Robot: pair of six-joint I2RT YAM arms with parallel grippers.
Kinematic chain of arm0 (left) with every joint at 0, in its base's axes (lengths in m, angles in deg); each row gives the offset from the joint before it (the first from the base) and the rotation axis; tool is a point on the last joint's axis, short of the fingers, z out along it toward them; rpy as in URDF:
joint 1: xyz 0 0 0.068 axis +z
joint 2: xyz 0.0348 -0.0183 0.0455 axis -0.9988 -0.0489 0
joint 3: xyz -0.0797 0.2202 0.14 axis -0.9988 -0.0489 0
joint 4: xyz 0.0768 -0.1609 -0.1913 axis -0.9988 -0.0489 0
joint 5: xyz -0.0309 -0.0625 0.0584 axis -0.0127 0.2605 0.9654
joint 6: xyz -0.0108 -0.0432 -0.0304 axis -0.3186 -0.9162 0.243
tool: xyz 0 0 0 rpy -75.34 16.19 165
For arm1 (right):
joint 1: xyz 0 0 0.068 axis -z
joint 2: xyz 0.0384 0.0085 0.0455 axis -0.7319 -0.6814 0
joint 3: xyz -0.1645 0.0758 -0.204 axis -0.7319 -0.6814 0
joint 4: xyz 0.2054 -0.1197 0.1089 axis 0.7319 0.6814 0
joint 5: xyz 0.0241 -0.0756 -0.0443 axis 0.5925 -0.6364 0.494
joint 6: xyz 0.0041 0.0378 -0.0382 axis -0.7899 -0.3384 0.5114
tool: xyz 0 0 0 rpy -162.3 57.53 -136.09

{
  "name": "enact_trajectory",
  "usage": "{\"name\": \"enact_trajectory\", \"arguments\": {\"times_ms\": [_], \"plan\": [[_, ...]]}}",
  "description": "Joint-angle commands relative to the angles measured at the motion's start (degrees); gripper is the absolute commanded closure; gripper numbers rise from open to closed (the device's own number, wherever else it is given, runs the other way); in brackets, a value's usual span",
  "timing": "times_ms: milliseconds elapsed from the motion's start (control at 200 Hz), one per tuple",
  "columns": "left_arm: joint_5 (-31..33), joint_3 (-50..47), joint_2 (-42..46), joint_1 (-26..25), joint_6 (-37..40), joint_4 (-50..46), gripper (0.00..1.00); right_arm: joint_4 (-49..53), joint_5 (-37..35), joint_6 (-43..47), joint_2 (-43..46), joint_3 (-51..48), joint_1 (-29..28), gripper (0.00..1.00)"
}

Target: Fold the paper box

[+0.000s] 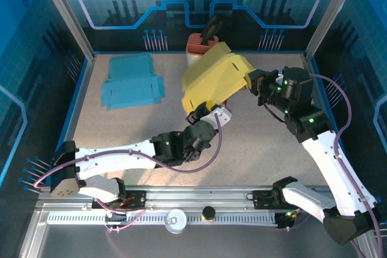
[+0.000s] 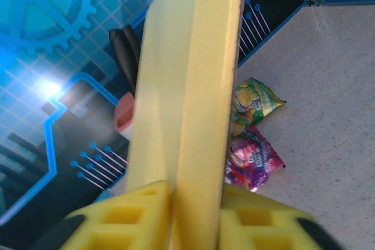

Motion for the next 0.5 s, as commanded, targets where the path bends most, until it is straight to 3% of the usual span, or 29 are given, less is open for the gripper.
{"name": "enact_trajectory", "arguments": {"times_ms": [0,55,190,285,375,495], "plan": [[1.2,3.5,-0.3,0.1,0.9,-2.7,1.00,1.4,1.6,0.4,0.7,-1.0,1.5,1.00],[1.1,4.5,0.1,0.2,0.2,-4.3,1.00,1.5,3.2,1.6,0.9,-1.4,2.8,0.99],[0.4,10.3,0.1,0.2,-5.3,-15.4,1.00,5.4,6.9,8.3,3.7,-1.0,8.2,0.48],[-0.6,15.7,-1.1,0.2,-10.3,-25.5,1.00,12.0,6.9,13.9,7.5,0.7,10.9,0.27],[-2.3,21.5,-2.9,0.6,-16.4,-35.8,1.00,17.0,5.6,17.3,11.6,1.8,11.1,0.16],[-7.0,28.0,-5.5,1.8,-23.3,-46.9,1.00,19.7,4.9,17.6,16.1,2.0,10.2,0.13]]}}
